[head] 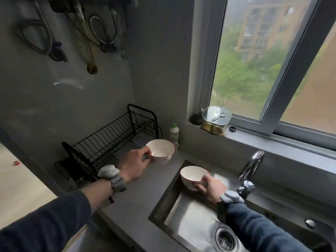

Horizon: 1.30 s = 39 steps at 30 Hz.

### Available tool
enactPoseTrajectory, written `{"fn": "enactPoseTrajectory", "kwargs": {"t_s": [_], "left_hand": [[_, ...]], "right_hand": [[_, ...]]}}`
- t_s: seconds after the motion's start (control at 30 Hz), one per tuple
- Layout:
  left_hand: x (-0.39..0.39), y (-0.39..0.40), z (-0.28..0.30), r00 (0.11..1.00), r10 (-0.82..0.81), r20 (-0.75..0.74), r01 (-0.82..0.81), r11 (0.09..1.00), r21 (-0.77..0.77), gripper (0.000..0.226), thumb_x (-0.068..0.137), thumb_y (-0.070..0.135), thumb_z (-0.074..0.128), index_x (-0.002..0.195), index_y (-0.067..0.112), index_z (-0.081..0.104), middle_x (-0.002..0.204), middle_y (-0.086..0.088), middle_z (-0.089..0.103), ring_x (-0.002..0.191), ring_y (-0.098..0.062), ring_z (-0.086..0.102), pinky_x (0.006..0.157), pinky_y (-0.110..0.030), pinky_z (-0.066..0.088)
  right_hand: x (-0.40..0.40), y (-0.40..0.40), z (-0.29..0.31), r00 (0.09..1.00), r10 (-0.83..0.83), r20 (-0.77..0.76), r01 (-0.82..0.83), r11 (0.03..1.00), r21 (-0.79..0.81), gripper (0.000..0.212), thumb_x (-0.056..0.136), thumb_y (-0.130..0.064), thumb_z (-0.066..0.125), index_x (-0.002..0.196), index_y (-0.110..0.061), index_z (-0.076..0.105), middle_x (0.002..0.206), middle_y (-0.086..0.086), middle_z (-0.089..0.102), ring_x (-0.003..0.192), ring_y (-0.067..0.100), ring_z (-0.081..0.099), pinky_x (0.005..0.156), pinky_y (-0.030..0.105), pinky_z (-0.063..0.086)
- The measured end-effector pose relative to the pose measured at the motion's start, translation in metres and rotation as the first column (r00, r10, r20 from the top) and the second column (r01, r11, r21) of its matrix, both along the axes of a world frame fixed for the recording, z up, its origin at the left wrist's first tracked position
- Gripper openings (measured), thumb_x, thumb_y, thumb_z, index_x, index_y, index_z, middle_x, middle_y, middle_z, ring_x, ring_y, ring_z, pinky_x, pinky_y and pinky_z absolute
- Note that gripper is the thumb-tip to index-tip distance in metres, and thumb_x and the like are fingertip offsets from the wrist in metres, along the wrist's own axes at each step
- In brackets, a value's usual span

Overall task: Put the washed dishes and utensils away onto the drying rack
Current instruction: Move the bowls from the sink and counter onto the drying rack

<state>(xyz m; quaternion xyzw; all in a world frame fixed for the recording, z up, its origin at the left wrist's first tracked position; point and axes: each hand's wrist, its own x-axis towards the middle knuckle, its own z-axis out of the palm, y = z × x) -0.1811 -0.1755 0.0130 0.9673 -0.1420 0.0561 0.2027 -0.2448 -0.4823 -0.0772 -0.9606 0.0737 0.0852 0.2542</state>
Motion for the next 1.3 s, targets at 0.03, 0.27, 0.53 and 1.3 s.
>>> {"fn": "enactPoseTrajectory", "kwargs": {"t_s": [0.03,0.27,0.53,1.3], "left_hand": [[0.011,0.009,0.01,1.0,0.015,0.021,-0.014,1.0,-0.005,0.013,0.096,0.041,0.065,0.105,0.033,0.061,0.097,0.004,0.072,0.084,-0.02,0.065,0.067,-0.034,0.051],[0.108,0.069,0.045,0.993,0.115,0.025,-0.111,0.988,-0.105,0.017,0.093,0.037,0.073,0.098,0.025,0.062,0.097,0.003,0.071,0.088,-0.024,0.066,0.071,-0.035,0.051],[0.216,0.111,0.023,0.976,0.214,-0.03,-0.215,0.976,-0.02,0.02,0.091,0.035,0.075,0.099,0.018,0.068,0.104,-0.005,0.073,0.087,-0.025,0.063,0.068,-0.03,0.043],[0.282,0.145,-0.035,0.963,0.126,-0.238,-0.143,0.988,-0.055,0.083,0.075,0.055,0.081,0.143,0.019,0.052,0.136,-0.008,0.062,0.117,-0.031,0.063,0.091,-0.036,0.055]], "right_hand": [[0.006,0.006,0.009,1.0,0.001,0.021,-0.001,1.0,0.002,0.029,0.091,-0.058,0.061,0.091,-0.034,0.045,0.095,-0.002,0.066,0.089,0.024,0.063,0.072,0.031,0.044],[0.063,0.047,0.067,0.988,-0.061,0.138,0.048,0.994,0.095,0.033,0.088,-0.063,0.061,0.091,-0.031,0.054,0.078,-0.014,0.057,0.079,0.02,0.058,0.068,0.03,0.042],[0.133,0.096,0.1,0.968,-0.101,0.228,0.086,0.994,0.074,0.042,0.086,-0.068,0.059,0.096,-0.027,0.057,0.101,0.0,0.072,0.092,0.029,0.067,0.072,0.034,0.049],[0.166,0.138,0.102,0.947,-0.17,0.272,0.137,0.981,0.137,0.039,0.085,-0.064,0.062,0.091,-0.026,0.058,0.089,-0.008,0.071,0.086,0.021,0.067,0.074,0.038,0.054]]}}
